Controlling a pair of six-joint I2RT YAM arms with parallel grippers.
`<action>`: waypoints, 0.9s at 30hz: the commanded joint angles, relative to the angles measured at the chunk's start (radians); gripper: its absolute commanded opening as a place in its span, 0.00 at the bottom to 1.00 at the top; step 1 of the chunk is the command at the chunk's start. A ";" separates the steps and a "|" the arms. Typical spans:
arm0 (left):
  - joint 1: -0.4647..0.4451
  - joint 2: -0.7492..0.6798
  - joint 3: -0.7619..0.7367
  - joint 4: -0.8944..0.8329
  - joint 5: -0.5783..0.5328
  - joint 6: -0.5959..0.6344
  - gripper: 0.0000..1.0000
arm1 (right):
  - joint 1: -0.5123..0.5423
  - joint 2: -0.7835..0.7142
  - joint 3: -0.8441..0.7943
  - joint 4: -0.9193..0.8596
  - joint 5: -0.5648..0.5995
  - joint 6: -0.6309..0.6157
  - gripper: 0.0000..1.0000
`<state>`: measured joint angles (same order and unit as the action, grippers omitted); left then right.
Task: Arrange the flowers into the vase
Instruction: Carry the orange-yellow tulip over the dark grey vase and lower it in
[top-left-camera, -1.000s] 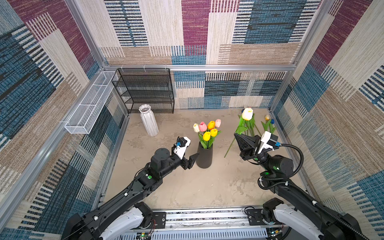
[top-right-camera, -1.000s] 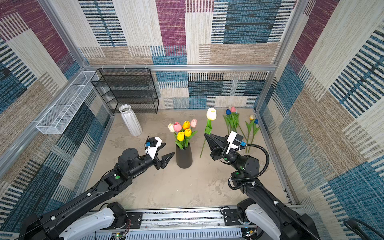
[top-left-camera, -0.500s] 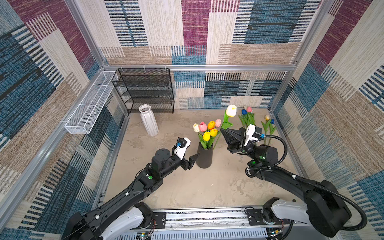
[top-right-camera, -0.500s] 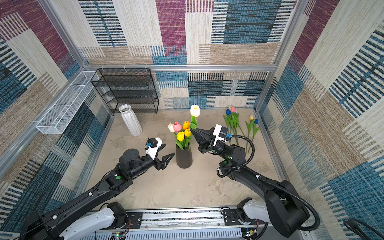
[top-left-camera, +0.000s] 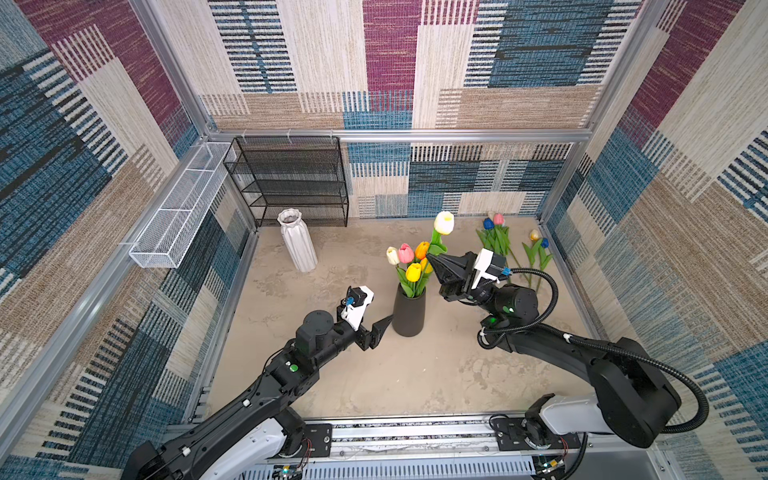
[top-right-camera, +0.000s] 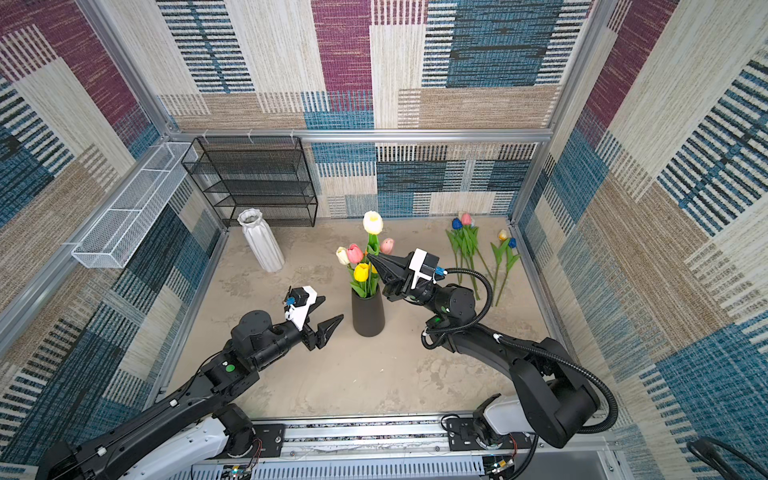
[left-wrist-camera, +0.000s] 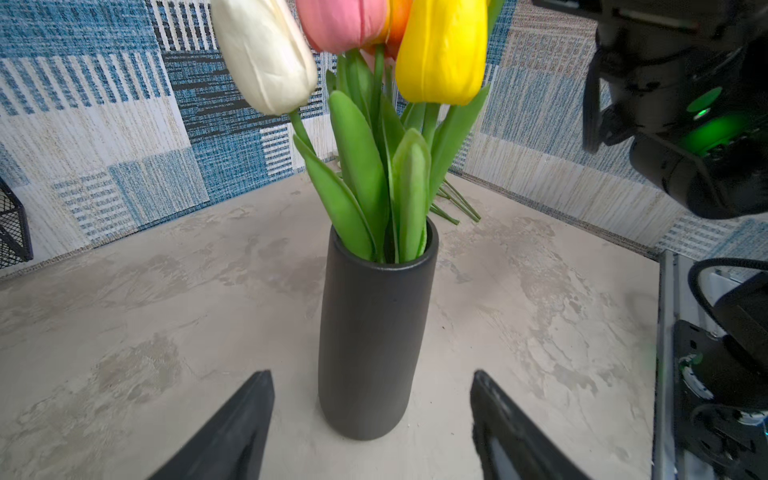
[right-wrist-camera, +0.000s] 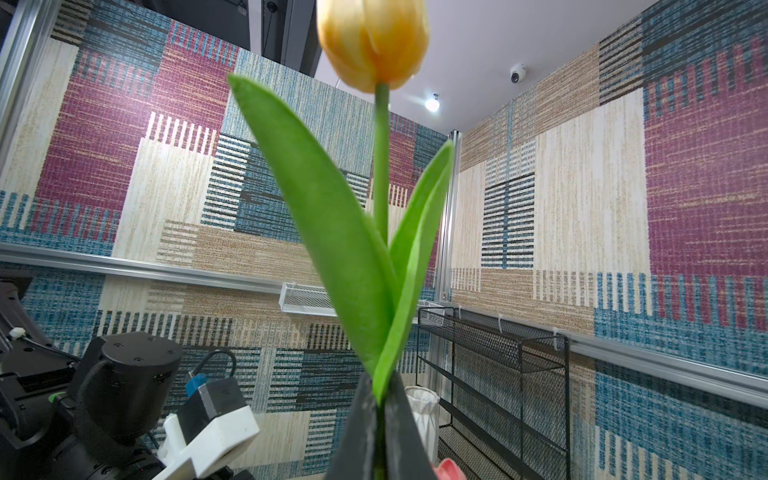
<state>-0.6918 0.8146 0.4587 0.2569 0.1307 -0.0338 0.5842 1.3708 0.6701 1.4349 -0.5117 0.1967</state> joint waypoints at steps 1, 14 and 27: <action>0.000 -0.005 -0.009 0.042 -0.019 0.000 0.78 | 0.002 0.004 0.017 0.056 0.027 -0.038 0.00; 0.000 -0.008 -0.035 0.056 -0.036 0.011 0.78 | 0.012 0.022 -0.023 -0.025 -0.003 -0.038 0.00; 0.001 -0.003 -0.068 0.094 -0.049 0.011 0.78 | 0.029 0.068 -0.085 -0.050 0.023 -0.082 0.02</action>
<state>-0.6918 0.8101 0.3943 0.3019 0.0853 -0.0299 0.6113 1.4242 0.5900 1.3716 -0.4984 0.1265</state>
